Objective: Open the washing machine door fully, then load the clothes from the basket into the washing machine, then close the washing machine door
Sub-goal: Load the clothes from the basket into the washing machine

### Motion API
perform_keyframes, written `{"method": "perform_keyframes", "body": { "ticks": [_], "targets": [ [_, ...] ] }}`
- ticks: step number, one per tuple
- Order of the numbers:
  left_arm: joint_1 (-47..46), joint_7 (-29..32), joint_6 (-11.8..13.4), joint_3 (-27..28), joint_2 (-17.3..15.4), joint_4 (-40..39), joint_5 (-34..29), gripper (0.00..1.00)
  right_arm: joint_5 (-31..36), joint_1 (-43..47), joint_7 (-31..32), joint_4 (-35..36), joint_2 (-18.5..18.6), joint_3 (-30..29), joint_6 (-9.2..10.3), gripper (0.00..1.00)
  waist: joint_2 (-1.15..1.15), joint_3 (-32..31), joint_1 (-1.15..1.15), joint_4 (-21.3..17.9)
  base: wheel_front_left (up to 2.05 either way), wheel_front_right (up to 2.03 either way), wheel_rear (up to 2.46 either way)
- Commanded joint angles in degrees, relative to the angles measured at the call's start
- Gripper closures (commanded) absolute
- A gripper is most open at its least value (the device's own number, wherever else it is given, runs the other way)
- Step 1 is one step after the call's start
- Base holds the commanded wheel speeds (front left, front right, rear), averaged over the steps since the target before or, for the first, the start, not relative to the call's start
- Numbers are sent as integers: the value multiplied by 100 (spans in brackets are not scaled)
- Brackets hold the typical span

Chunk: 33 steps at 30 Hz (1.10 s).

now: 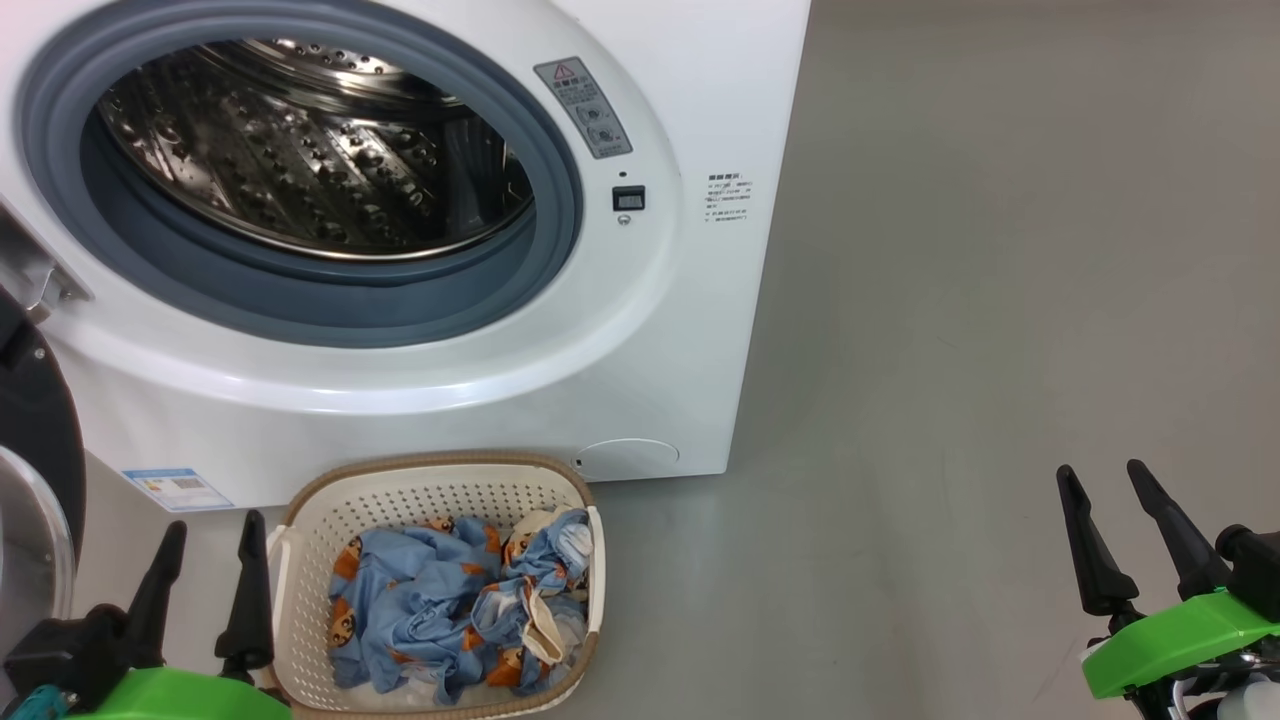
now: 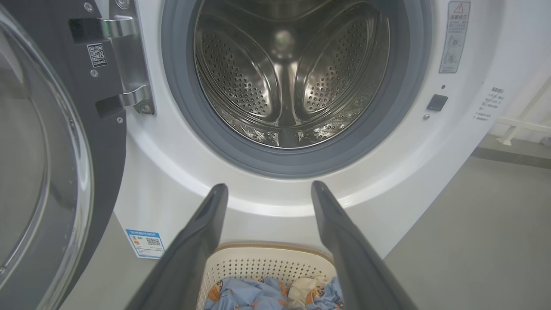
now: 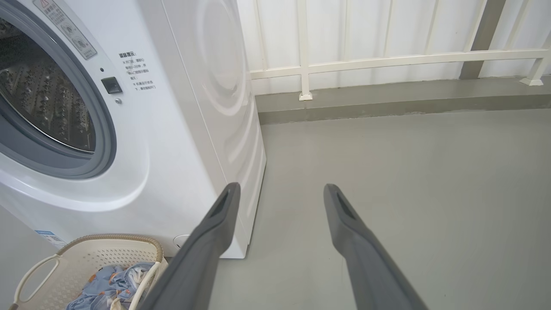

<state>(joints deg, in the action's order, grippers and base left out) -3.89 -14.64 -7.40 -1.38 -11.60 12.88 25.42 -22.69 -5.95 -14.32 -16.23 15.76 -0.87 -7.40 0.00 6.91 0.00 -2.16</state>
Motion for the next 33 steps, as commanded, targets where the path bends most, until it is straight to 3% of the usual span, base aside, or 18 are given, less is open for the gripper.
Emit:
{"method": "perform_keyframes", "body": {
  "ticks": [1, 20, 26, 33],
  "targets": [
    [-224, -36, -9, 205, -123, -104, -70, 0, 55, -86, -68, 153, 91, 94, -9, 0, 0, 6, 0, 7, 0, 0, 0],
    [-137, -36, -9, 84, 171, 274, -150, 0, 61, -183, -68, 228, 35, 152, -9, 0, 0, 196, 0, 30, 0, 0, 0],
    [-217, -36, -9, -2, 285, 663, -129, 0, 47, -262, -68, 281, 3, 190, -9, 0, 0, 345, 0, 3, 0, 0, 0],
    [-706, -36, -9, -333, 189, 1401, -15, 0, 40, -439, -68, 370, -26, 251, -9, 0, 0, 693, 0, -50, 0, 0, 0]
  ]
}}
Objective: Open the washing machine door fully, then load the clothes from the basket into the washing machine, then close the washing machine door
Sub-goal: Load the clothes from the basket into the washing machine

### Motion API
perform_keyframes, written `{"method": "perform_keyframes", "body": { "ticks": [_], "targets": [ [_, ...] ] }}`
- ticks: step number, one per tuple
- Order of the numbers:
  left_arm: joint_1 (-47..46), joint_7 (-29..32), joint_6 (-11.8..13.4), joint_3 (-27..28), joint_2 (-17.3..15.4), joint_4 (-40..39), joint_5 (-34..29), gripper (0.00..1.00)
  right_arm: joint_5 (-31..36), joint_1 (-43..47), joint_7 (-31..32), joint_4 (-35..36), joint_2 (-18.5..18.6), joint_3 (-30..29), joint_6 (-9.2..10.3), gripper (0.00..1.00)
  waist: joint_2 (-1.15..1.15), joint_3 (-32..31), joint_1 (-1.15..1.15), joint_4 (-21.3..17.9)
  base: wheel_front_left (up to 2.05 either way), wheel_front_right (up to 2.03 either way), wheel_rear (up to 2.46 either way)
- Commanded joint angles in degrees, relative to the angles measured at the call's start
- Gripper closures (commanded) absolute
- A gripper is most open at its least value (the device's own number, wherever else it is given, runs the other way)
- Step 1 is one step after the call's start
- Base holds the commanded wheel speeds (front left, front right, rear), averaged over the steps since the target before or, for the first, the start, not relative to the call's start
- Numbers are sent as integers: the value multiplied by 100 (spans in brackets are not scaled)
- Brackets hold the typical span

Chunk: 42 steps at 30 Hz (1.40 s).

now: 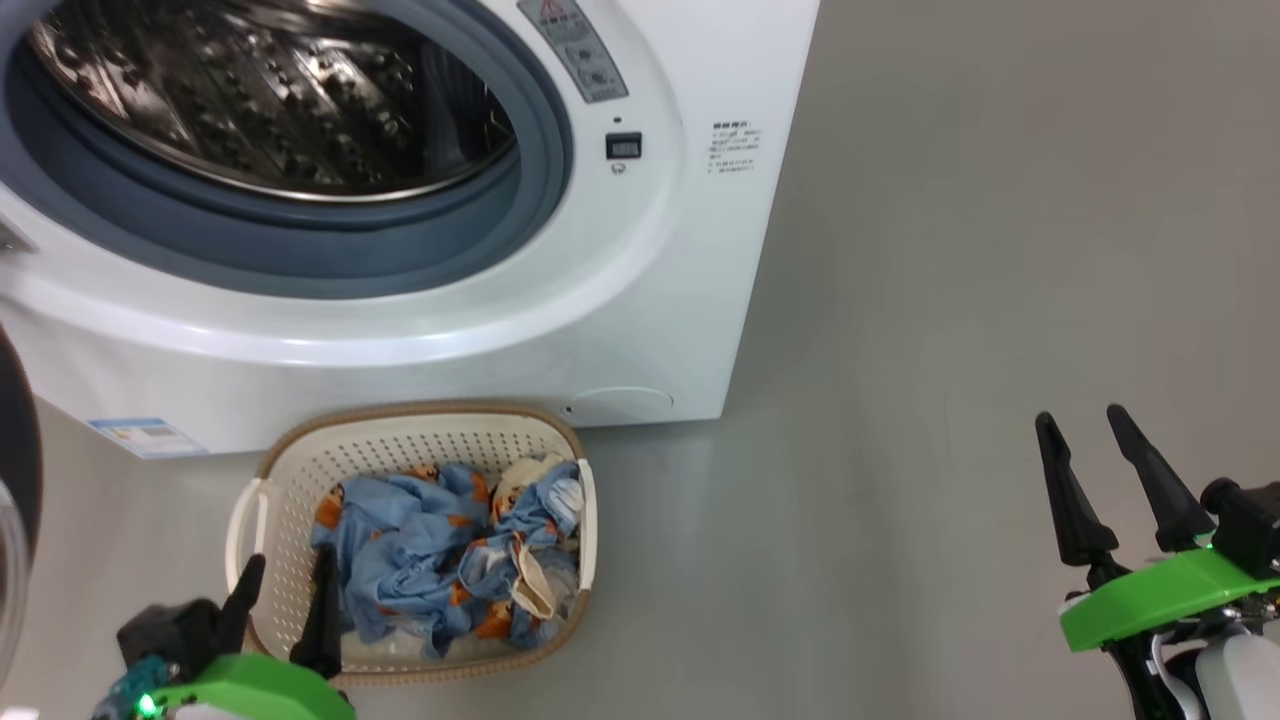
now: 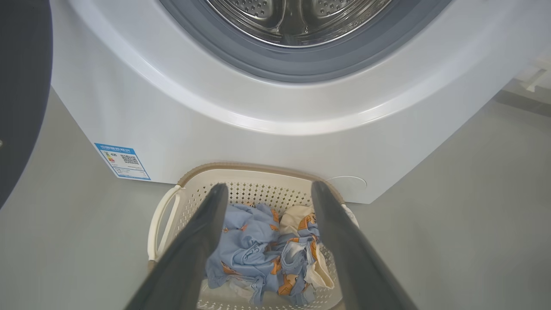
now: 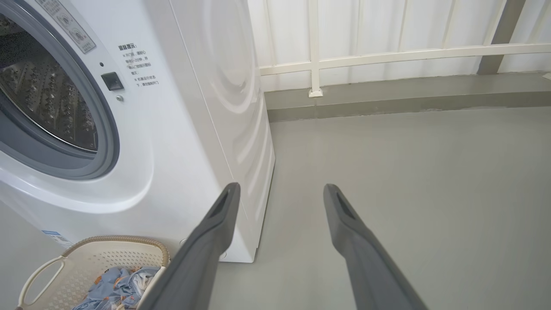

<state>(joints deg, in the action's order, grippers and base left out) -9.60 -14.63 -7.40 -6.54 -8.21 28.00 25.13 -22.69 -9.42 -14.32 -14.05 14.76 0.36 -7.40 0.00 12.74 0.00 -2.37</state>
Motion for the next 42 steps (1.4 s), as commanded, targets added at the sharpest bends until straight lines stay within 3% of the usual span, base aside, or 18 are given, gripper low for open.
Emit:
{"method": "perform_keyframes", "body": {
  "ticks": [1, 14, 27, 42],
  "targets": [
    [-230, -37, -9, 138, -168, 11, 32, 0, 42, -123, -68, 157, 69, 142, -9, 0, 0, 168, 0, -40, 0, 0, 0],
    [-1443, -37, -9, -580, -460, 1804, 354, 0, 26, -592, -68, 251, -44, 383, -9, 0, 0, 1036, 0, -295, 0, 0, 0],
    [-2690, -37, -9, -1324, -747, 2946, 816, 0, 35, -1171, -68, 475, -190, 620, -9, 0, 0, 2106, 0, -552, 0, 0, 0],
    [-3746, 102, -9, -2072, -1187, 3947, 1435, 0, 34, -1524, -68, 689, -264, 968, -9, 0, 0, 2908, 0, -902, 0, 0, 0]
  ]
}}
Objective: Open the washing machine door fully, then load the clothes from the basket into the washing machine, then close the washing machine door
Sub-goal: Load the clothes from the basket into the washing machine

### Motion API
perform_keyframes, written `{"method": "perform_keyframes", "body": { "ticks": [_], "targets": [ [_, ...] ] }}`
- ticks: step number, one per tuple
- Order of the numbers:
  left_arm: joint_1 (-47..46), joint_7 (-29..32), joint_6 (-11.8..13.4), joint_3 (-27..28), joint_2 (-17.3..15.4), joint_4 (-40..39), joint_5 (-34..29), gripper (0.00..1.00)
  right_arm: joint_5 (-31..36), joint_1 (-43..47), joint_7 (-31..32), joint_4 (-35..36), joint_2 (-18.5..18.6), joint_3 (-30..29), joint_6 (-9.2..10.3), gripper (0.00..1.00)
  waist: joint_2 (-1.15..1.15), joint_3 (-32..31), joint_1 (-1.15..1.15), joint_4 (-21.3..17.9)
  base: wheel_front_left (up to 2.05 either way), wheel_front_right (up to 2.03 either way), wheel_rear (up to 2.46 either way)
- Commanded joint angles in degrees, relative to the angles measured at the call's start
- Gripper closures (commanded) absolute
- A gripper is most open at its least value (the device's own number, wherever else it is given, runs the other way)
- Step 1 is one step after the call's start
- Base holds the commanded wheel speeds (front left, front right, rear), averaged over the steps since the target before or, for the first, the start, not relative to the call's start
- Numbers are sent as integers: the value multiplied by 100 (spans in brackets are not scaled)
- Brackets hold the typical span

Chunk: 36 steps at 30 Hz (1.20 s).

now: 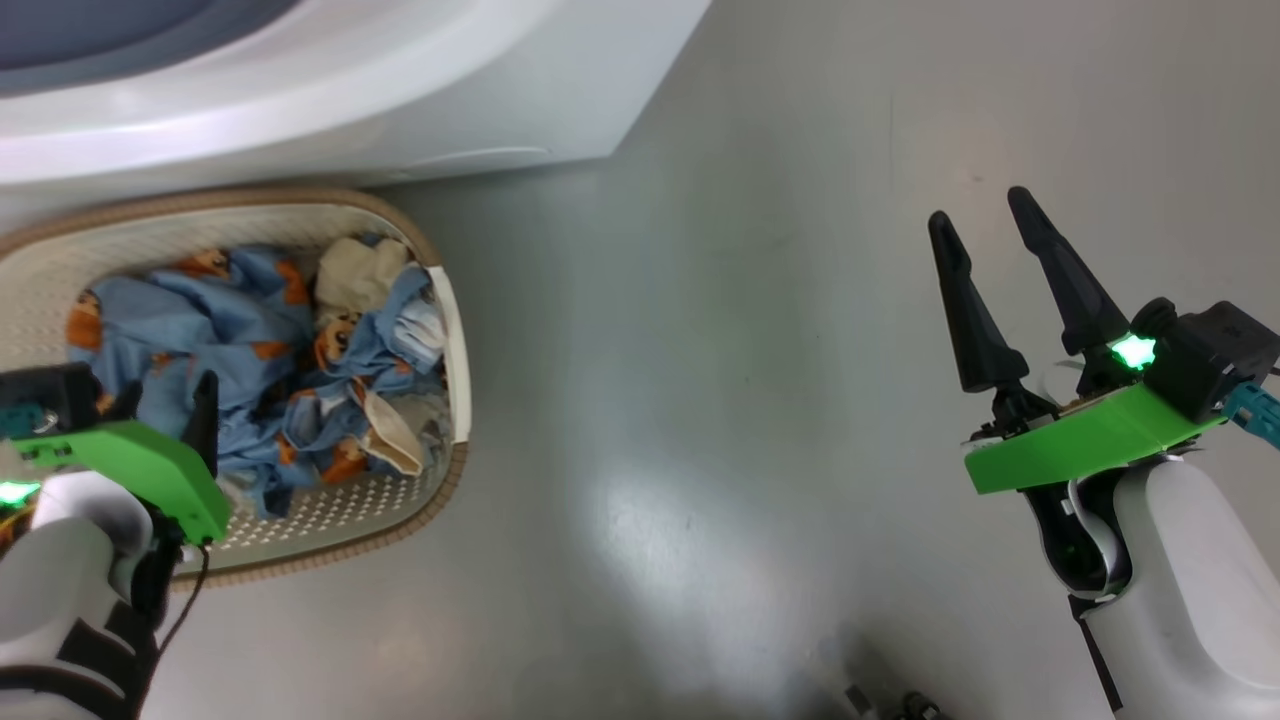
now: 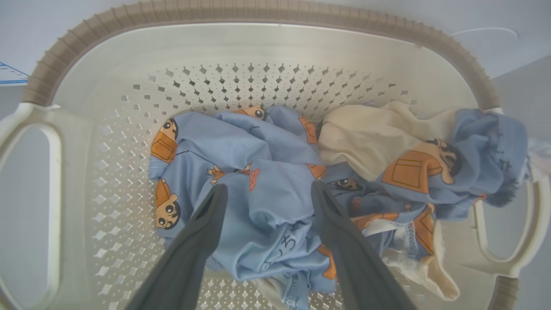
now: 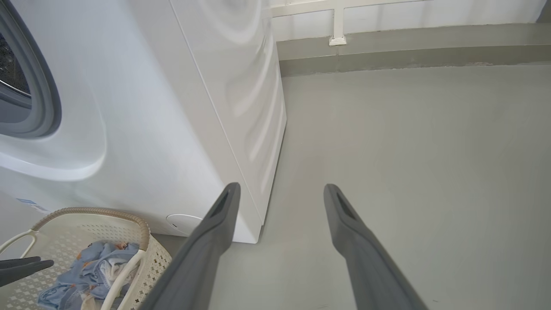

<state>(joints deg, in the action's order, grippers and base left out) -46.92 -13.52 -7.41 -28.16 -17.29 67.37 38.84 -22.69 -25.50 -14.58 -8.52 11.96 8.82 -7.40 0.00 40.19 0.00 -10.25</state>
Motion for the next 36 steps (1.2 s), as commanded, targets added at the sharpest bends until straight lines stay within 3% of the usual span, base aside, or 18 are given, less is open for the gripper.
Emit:
{"method": "perform_keyframes", "body": {
  "ticks": [1, 22, 23, 24, 36],
  "targets": [
    [-59, 12, -8, 44, -314, 38, 91, 0, 34, 66, -42, 148, 19, 142, -9, 0, 0, 212, 0, -130, 0, 0, 0],
    [-336, 705, -8, -620, -431, 173, 915, 2, 68, -26, -42, 361, 127, 459, -9, 0, 0, 571, 0, -260, 0, 0, 0],
    [-329, 764, -8, -671, -413, 144, 958, 65, 69, -14, -42, 365, 135, 452, -9, 0, 0, 558, 0, -258, 0, 0, 0],
    [-325, 780, -8, -713, -408, 135, 991, 100, 71, 1, -42, 365, 142, 444, -9, 0, 0, 540, 0, -254, 0, 0, 0],
    [-106, 480, -8, -877, -337, 197, 1535, 100, 21, 129, -42, 296, 83, 319, -9, 0, 0, 107, 0, -77, 0, 0, 0]
  ]
}}
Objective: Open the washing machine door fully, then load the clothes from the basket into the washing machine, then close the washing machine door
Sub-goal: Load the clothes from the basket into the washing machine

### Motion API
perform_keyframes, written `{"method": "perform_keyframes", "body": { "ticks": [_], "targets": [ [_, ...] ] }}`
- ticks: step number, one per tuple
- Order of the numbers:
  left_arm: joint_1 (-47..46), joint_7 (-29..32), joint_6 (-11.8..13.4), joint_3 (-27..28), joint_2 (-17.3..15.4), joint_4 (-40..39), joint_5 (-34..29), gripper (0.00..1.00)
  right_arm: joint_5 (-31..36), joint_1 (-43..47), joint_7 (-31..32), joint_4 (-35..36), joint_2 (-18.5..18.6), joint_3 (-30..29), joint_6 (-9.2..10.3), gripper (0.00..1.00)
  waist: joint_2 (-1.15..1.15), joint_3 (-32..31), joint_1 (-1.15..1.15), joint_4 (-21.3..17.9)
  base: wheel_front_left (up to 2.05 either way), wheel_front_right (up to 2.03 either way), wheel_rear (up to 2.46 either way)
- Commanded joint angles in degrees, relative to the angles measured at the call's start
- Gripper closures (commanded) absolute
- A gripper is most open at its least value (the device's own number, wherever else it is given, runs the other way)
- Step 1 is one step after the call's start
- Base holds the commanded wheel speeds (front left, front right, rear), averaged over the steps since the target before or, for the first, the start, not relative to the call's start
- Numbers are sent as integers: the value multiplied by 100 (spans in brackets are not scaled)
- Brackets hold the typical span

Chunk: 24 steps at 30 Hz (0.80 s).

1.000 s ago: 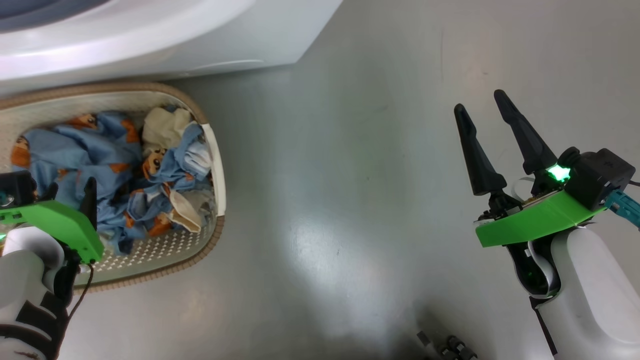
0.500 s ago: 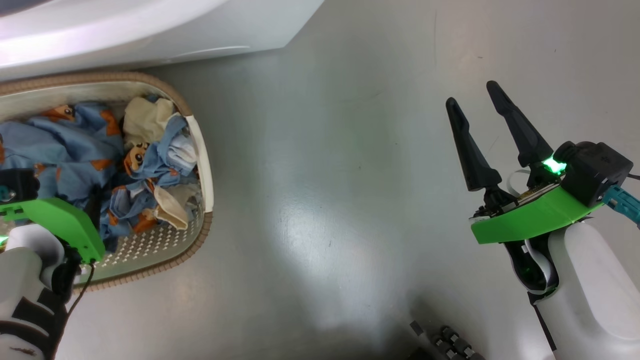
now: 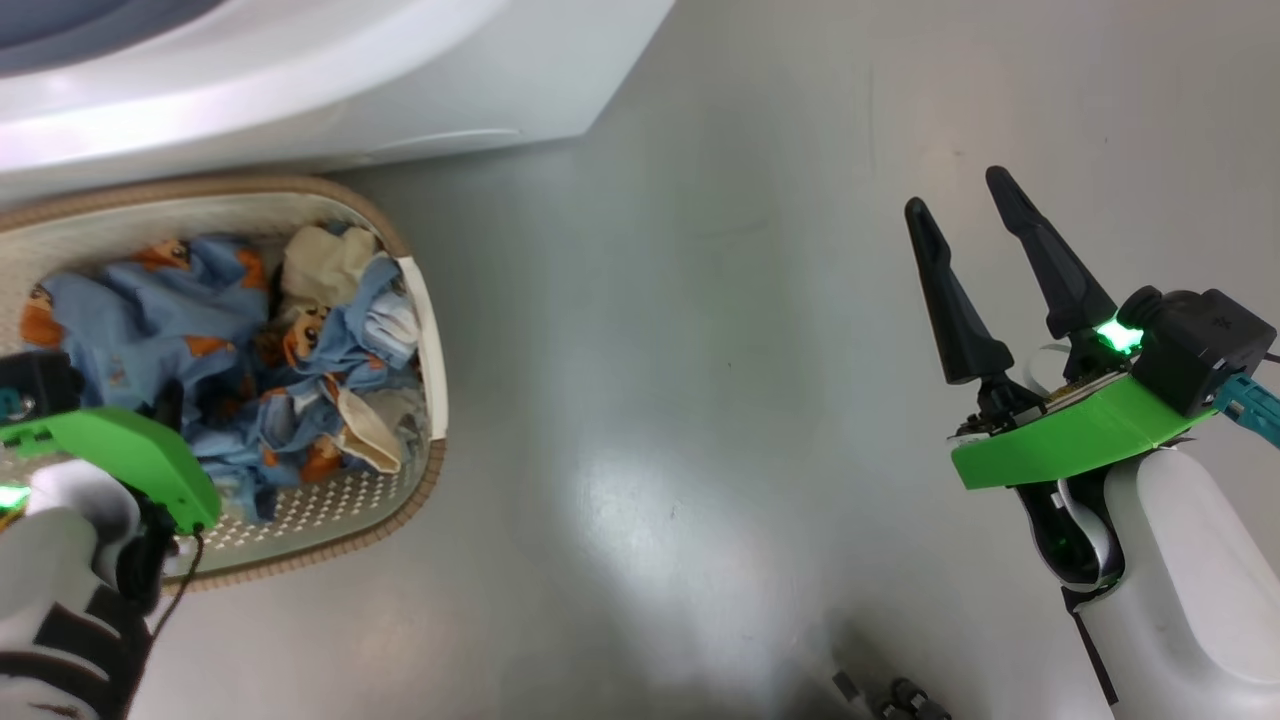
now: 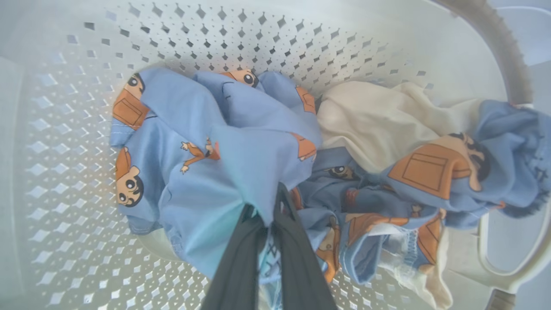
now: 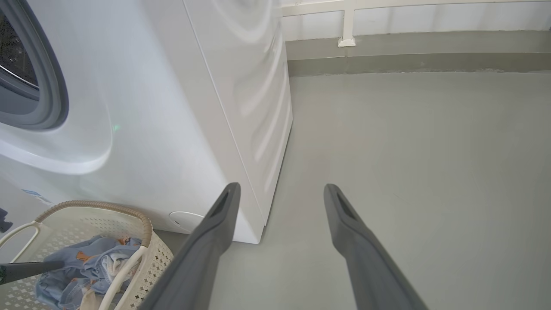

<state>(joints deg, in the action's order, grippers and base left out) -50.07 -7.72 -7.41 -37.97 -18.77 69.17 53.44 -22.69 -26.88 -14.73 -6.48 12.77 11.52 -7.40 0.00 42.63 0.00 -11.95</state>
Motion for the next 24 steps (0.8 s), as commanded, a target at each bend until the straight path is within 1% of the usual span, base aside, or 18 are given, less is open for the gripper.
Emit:
{"method": "perform_keyframes", "body": {
  "ticks": [1, 6, 10, 16, 18, 21, 23, 24],
  "targets": [
    [236, -158, -8, 108, -166, 17, 123, 100, 11, 270, -27, 78, -15, 38, -9, 0, 0, -188, 0, 118, 0, 0, 0],
    [494, -421, -8, 72, -100, -81, 334, 100, -8, 327, -27, -8, -103, 40, -9, 0, 0, -555, 0, 213, 0, 0, 0],
    [746, -594, -8, 23, -121, -262, 476, 100, -18, 450, -27, -105, -125, 21, -9, 0, 0, -909, 0, 296, 0, 0, 0],
    [1057, -715, -8, -105, -236, -590, 508, 100, -31, 694, -27, -235, -86, -28, -9, 0, 0, -1444, 0, 435, 0, 0, 0],
    [1110, -723, -8, -35, -317, -763, 459, 100, -34, 786, -27, -265, -72, -58, -9, 0, 0, -1615, 0, 484, 0, 0, 0],
    [1220, -725, -8, 212, -433, -1092, 242, 100, -37, 910, -27, -298, -50, -110, -9, 0, 0, -1838, 0, 550, 0, 0, 0],
    [1314, -726, -8, 440, -484, -1327, 33, 100, -35, 987, -27, -308, -37, -148, -9, 0, 0, -1969, 0, 591, 0, 0, 0],
    [1314, -726, -8, 440, -484, -1327, 33, 100, -35, 987, -27, -308, -37, -148, -9, 0, 0, -1969, 0, 591, 0, 0, 0]
  ]
}}
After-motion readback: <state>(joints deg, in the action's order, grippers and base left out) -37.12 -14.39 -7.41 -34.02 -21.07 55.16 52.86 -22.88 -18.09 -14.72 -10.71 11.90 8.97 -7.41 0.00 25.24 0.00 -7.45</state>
